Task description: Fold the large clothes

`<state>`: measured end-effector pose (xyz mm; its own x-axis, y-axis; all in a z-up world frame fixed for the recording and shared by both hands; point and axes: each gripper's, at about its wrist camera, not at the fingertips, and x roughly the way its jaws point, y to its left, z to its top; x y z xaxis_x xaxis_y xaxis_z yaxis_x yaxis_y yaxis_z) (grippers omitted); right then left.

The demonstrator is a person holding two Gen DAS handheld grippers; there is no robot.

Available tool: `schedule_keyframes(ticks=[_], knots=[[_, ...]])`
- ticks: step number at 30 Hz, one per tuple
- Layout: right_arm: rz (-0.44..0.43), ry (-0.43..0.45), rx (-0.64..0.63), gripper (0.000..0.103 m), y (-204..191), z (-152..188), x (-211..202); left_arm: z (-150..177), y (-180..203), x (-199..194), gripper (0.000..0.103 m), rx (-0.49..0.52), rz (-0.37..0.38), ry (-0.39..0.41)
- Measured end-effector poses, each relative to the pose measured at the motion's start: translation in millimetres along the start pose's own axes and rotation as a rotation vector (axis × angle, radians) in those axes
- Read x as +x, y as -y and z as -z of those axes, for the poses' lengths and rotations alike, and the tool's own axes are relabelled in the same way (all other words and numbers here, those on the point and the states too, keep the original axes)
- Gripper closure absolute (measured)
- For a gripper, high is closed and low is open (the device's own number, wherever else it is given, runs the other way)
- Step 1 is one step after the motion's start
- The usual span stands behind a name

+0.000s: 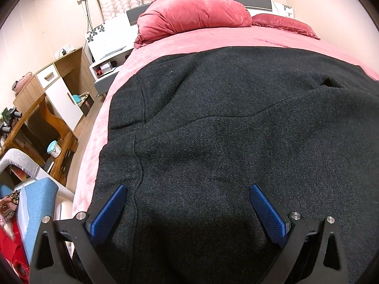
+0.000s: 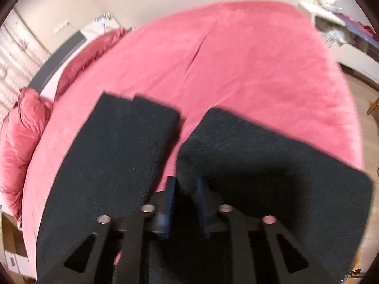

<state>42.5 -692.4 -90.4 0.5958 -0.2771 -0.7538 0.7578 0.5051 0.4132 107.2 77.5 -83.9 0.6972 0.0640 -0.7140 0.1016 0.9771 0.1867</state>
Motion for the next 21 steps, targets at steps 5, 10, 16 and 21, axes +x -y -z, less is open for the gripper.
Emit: schedule_keyframes(ticks=[5,10,16,21], knots=[[0.168,0.07,-0.045,0.045,47,16,-34,-6,-1,-1,0.0,0.005,0.008,-0.032],[0.29,-0.008,0.0,0.039,113,45,-47,-10,-29,-17,0.0,-0.007,-0.082,-0.003],[0.247,-0.032,0.216,0.037,155,73,-88,8,-125,-21,0.002,-0.441,-0.059,-0.113],[-0.024,-0.059,0.241,0.037,127,112,-103,26,-147,-41,0.001,-0.585,0.087,-0.085]])
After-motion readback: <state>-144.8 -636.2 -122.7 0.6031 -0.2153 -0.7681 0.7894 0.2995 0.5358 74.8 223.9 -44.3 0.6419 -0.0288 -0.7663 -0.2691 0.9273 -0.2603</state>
